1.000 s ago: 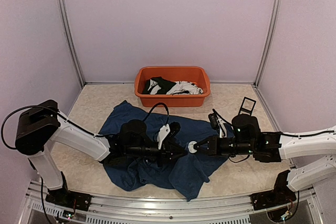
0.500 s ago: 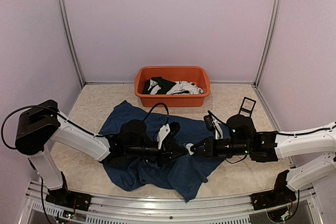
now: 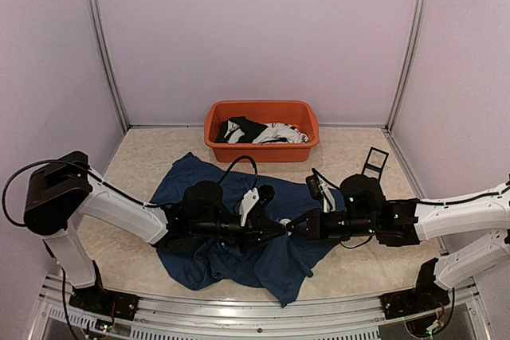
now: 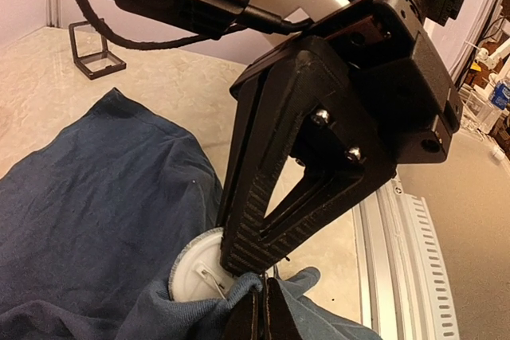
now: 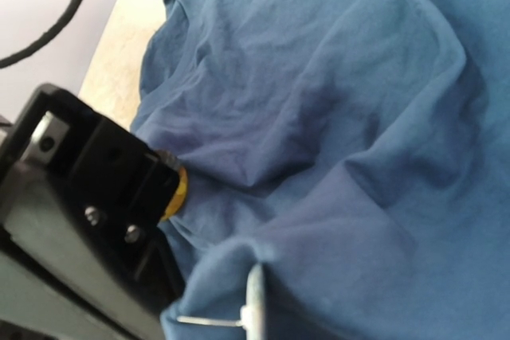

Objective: Pin the brooch onto the clothing
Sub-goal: Position the brooch on the flattened clothing.

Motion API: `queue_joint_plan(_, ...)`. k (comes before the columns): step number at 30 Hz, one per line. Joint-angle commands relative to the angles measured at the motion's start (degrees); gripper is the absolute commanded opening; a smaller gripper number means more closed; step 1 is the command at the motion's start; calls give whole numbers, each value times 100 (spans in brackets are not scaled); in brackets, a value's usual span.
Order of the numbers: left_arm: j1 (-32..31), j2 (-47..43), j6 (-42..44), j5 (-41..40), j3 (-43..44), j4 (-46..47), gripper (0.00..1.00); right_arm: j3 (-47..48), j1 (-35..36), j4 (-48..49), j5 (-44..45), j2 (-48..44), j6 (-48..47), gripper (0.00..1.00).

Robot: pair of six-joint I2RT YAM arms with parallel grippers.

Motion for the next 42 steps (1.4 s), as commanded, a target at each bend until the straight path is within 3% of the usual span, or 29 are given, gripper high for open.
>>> queue_joint_plan(1,29,135,-52,129,157,25,0,186,136,147,-60,-4,-24,0)
queue_joint_plan(31,181,236,-433,1147,52,255,0,565,524,-146,2,-535,-440,0)
queue_joint_plan(34,199,207,-462,1000,4,324,14,561,524,-303,77,-560,-452,0)
queue_joint_plan(39,208,-65,-480,812,-214,362,24,466,515,-662,429,-737,-413,0)
queue_joint_plan(42,200,-425,-465,763,-370,268,35,429,495,-857,590,-904,-411,0)
